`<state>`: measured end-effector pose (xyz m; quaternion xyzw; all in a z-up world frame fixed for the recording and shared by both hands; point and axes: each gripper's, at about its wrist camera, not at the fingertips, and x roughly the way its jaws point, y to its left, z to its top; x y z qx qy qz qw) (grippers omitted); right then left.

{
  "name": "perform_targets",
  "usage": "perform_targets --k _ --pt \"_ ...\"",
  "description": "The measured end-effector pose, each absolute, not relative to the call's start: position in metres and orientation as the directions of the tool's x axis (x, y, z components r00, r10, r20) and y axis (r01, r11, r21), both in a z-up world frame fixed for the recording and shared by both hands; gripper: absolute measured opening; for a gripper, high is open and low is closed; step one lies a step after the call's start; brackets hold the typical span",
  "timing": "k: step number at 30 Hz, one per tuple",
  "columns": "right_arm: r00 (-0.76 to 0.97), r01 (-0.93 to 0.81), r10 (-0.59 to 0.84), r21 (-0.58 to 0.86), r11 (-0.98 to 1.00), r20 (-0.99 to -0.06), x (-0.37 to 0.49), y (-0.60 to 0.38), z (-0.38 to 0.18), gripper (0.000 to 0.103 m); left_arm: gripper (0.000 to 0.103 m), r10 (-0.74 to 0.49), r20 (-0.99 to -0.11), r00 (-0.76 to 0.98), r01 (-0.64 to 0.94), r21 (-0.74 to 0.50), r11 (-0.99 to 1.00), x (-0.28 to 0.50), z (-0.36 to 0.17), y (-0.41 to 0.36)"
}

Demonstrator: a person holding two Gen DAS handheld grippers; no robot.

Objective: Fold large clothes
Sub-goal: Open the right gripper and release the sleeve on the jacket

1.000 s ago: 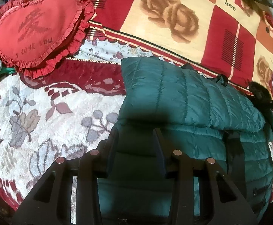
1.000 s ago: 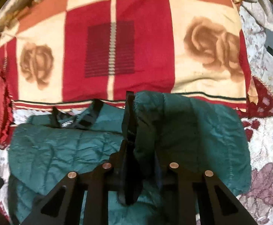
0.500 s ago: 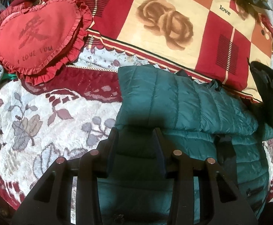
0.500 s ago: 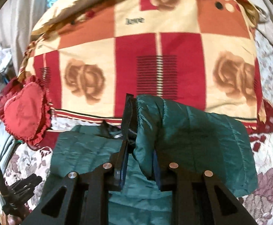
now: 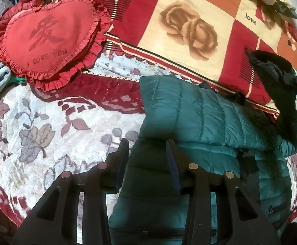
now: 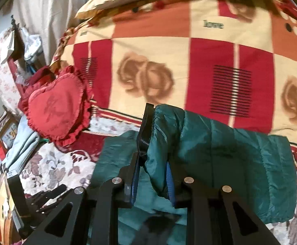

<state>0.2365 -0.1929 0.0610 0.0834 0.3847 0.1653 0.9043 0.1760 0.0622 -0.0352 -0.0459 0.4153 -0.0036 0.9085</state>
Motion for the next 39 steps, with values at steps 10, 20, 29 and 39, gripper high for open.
perform_targets --k 10,20,29,39 --pt "0.574 -0.322 0.448 0.313 0.893 -0.686 0.240 -0.129 0.042 0.023 0.037 -0.034 -0.761 0.647 -0.071 -0.104 0.992 0.177 -0.040 0.084" --pt "0.477 -0.330 0.486 0.363 0.871 -0.732 0.262 -0.075 -0.015 0.023 0.037 -0.038 -0.767 0.640 -0.081 -0.116 0.990 0.180 -0.045 0.091" --pt "0.394 -0.291 0.545 0.462 0.838 -0.740 0.262 -0.078 -0.046 0.074 0.037 -0.050 -0.776 0.628 -0.090 -0.136 0.987 0.188 -0.046 0.096" --pt "0.489 -0.312 0.442 0.323 0.893 -0.752 0.203 -0.145 0.000 0.074 0.037 -0.127 -0.786 0.604 -0.028 -0.180 0.983 0.208 -0.041 0.064"
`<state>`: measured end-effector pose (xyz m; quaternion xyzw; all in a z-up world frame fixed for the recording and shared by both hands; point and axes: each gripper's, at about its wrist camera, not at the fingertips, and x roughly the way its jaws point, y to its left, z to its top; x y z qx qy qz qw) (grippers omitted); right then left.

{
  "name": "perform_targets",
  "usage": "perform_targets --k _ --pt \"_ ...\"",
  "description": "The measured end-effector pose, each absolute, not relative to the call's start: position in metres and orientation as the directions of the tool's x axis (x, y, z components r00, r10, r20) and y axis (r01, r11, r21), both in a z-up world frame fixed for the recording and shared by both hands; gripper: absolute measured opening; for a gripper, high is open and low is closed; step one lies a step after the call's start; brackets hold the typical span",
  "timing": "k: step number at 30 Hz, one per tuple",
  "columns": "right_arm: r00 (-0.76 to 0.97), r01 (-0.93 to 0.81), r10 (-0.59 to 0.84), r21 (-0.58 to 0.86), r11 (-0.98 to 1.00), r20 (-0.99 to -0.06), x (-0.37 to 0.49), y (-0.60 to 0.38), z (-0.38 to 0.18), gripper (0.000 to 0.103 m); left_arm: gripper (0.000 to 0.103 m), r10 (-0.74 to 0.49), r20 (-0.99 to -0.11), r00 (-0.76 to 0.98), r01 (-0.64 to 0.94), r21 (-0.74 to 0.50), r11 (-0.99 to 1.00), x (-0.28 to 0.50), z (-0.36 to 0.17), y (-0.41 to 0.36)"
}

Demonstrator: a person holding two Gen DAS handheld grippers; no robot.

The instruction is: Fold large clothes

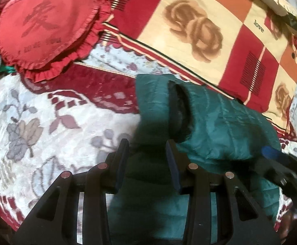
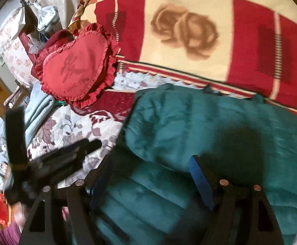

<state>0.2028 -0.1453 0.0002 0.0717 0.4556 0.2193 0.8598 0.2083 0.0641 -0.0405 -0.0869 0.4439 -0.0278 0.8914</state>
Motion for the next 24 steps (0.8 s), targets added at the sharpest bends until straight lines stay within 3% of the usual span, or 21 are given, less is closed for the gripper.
perform_targets --k 8,18,21,24 --pt "0.528 -0.224 0.397 0.329 0.918 -0.750 0.171 -0.219 0.002 0.074 0.037 -0.285 -0.778 0.560 0.026 -0.328 0.944 0.238 -0.053 0.034" --pt "0.529 -0.159 0.412 0.391 0.907 -0.742 0.150 -0.262 -0.009 0.075 0.037 -0.232 -0.810 0.538 -0.004 -0.278 0.961 0.254 -0.065 0.022" --pt "0.522 -0.160 0.415 0.393 0.906 -0.745 0.149 -0.260 -0.010 0.075 0.054 -0.232 -0.825 0.516 -0.025 -0.285 0.958 0.260 -0.073 0.025" --pt "0.521 -0.164 0.433 0.412 0.896 -0.735 0.147 -0.259 -0.011 0.075 0.054 -0.242 -0.824 0.512 -0.048 -0.309 0.950 0.261 -0.079 0.029"
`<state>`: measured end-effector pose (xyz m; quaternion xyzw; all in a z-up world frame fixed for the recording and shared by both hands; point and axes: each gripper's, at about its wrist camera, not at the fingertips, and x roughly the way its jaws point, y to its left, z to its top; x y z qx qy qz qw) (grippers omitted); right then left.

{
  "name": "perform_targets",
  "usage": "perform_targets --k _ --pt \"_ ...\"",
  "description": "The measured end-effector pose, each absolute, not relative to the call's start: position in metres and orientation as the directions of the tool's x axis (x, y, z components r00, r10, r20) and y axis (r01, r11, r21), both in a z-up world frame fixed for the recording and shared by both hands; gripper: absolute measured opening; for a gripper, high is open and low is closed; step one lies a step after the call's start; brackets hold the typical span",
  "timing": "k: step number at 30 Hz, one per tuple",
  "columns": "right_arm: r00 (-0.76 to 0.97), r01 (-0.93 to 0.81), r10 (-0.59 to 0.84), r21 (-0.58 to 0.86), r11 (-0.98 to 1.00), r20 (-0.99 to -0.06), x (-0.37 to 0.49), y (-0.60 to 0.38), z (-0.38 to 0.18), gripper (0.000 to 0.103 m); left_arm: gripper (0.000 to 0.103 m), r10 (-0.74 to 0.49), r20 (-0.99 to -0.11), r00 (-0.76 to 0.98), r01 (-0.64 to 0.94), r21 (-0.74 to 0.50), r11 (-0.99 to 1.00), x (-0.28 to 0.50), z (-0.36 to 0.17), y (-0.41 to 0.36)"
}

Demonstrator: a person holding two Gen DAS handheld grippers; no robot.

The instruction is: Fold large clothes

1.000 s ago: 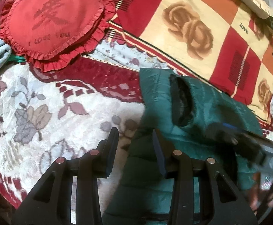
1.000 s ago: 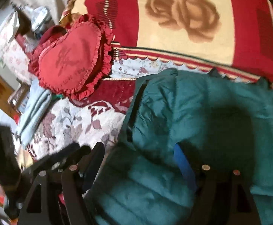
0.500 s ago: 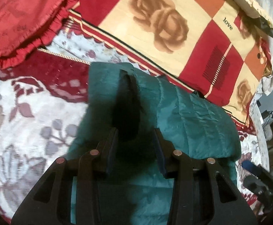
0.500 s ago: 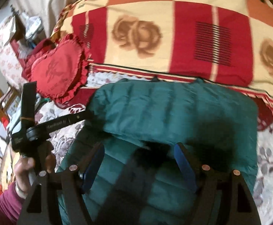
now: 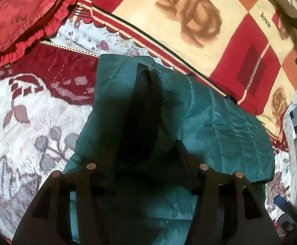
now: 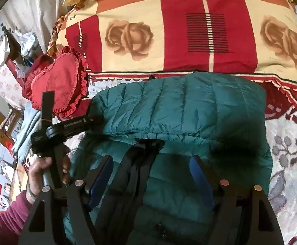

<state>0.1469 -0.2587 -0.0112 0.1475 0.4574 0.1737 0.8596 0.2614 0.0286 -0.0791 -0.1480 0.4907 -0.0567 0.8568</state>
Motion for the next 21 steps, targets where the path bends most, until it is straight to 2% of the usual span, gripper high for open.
perform_targets --k 4,5,6,8,11,14,17,21 --pt "0.523 -0.165 0.419 0.395 0.904 -0.742 0.148 -0.255 -0.012 0.075 0.054 -0.267 -0.801 0.536 -0.013 -0.324 0.946 0.260 -0.074 0.021" --pt "0.520 -0.161 0.422 0.400 0.902 -0.743 0.148 -0.256 -0.013 0.075 0.047 -0.276 -0.795 0.540 0.027 -0.311 0.950 0.259 -0.071 0.014" --pt "0.521 -0.156 0.422 0.403 0.902 -0.742 0.148 -0.257 -0.014 0.075 0.027 -0.275 -0.793 0.543 0.047 -0.298 0.953 0.258 -0.069 0.010" --pt "0.529 -0.148 0.412 0.397 0.906 -0.742 0.147 -0.259 -0.013 0.075 0.023 -0.303 -0.787 0.537 0.078 -0.311 0.947 0.258 -0.064 0.006" --pt "0.542 -0.135 0.393 0.385 0.913 -0.743 0.146 -0.264 -0.011 0.075 0.021 -0.330 -0.743 0.582 0.098 -0.339 0.936 0.256 -0.040 0.014" --pt "0.561 -0.111 0.364 0.368 0.923 -0.744 0.148 -0.272 -0.010 0.075 0.021 -0.310 -0.714 0.627 0.115 -0.310 0.944 0.256 -0.015 0.021" --pt "0.585 -0.077 0.316 0.337 0.938 -0.747 0.155 -0.280 -0.008 0.075 0.021 -0.268 -0.718 0.642 0.104 -0.264 0.959 0.258 -0.009 0.026" --pt "0.623 -0.009 0.201 0.250 0.968 -0.756 0.168 -0.289 -0.002 0.075 0.021 -0.179 -0.760 0.625 0.041 -0.197 0.980 0.264 -0.031 0.036"
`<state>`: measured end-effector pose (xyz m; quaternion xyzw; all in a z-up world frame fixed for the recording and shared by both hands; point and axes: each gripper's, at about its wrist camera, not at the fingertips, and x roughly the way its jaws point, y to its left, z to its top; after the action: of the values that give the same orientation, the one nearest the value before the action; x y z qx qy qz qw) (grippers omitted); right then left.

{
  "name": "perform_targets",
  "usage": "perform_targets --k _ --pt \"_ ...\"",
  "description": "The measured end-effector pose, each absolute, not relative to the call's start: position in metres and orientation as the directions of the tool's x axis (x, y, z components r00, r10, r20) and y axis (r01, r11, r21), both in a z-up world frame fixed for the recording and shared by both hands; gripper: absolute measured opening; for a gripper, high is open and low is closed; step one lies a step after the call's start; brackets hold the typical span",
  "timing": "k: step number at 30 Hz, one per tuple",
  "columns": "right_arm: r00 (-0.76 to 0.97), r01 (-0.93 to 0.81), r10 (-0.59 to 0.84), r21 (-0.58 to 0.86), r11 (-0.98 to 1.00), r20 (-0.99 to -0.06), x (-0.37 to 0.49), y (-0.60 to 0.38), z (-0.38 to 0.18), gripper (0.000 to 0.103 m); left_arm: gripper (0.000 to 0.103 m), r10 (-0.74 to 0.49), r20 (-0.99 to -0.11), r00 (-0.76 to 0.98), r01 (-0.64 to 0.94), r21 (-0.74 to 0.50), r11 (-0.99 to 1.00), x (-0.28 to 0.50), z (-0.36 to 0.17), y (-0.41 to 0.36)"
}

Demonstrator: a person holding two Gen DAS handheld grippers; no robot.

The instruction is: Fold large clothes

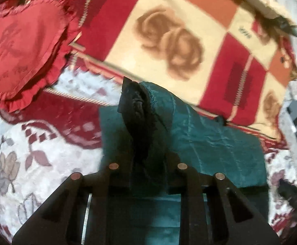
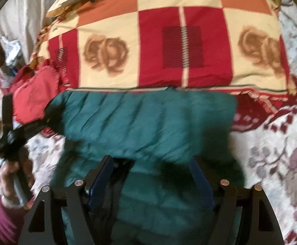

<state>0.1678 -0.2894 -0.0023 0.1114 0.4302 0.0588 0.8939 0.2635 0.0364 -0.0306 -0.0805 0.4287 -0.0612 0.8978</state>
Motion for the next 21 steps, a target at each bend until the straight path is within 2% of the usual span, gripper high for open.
perform_targets --k 6,11,14,16,21 --pt "0.610 0.044 0.067 0.118 0.992 -0.790 0.204 -0.298 -0.011 0.075 0.021 -0.141 -0.820 0.555 -0.044 -0.198 0.979 0.274 -0.074 0.057" --pt "0.534 0.095 0.009 0.071 0.993 -0.845 0.241 -0.312 -0.054 0.075 0.021 -0.104 -0.829 0.550 -0.023 -0.140 0.990 0.274 -0.081 0.044" --pt "0.482 0.126 0.018 0.090 0.988 -0.876 0.256 -0.321 -0.087 0.075 0.023 -0.103 -0.832 0.546 0.001 -0.122 0.993 0.275 -0.081 0.036" --pt "0.467 0.170 0.023 0.115 0.979 -0.884 0.261 -0.332 -0.104 0.080 0.023 -0.095 -0.833 0.545 0.020 -0.101 0.995 0.274 -0.082 0.027" --pt "0.500 0.168 0.020 0.120 0.978 -0.866 0.246 -0.331 -0.087 0.082 0.023 -0.041 -0.830 0.555 0.026 -0.032 0.999 0.272 -0.082 0.016"
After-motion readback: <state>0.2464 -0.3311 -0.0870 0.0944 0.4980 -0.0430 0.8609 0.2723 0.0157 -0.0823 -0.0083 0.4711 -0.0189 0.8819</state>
